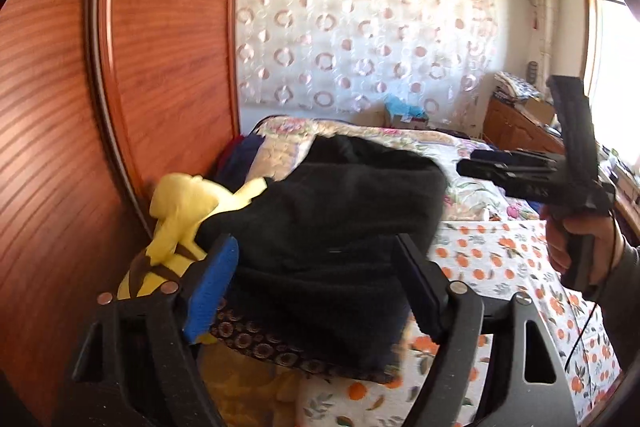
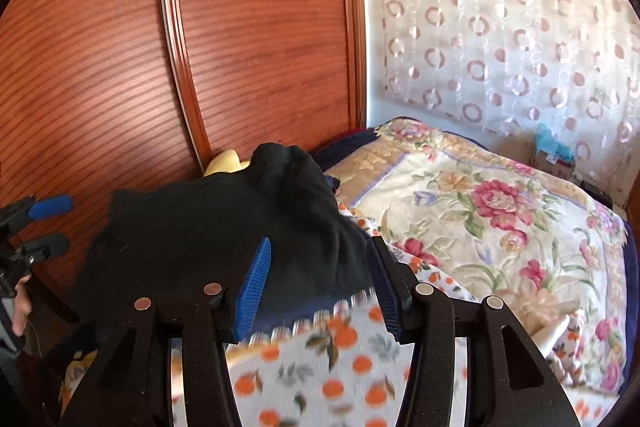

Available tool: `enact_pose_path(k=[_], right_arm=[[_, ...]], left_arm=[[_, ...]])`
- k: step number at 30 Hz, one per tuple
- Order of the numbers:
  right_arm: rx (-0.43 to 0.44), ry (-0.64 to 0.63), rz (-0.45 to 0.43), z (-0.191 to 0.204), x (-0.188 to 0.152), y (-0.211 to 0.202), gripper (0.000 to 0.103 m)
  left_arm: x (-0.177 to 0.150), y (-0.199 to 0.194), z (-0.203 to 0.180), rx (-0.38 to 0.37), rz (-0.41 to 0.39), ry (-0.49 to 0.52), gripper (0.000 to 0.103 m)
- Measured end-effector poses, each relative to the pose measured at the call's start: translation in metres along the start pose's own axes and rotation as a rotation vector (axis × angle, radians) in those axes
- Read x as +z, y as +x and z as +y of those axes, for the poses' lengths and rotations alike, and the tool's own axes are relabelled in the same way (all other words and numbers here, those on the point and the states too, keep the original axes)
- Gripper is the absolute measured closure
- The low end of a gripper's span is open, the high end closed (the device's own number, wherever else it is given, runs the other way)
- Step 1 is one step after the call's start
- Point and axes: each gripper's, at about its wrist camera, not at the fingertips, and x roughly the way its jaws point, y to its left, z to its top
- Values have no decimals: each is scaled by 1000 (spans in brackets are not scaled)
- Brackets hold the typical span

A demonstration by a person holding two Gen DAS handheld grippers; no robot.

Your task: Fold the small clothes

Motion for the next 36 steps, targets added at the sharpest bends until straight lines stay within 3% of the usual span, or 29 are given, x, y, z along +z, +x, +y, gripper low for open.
enact_pose_path(k=[8,12,17,22,28,36], right_arm=[[-71,44,-72,9,-56,-113,47],[-117,72,-102,22,-86,-177,35],[-222,109,-136,35,-118,-232,31],[-330,159,-190,65,-154,-288,31],[-443,217,-231,95,-184,-331,31],[-493,246,-249,137,-202,-347,31]], left_arm=[[-4,-37,-73,-76,-66,89,18],[-12,-51,-110,-124,-73,127,18],[-23,-67,-157,-135,-90,181,18],[-34,-84,-185,-169,-112,168,18],[-43,-99,-212,-199,-115,169,18],[-54,-115,-225,-194,-135,156,18]])
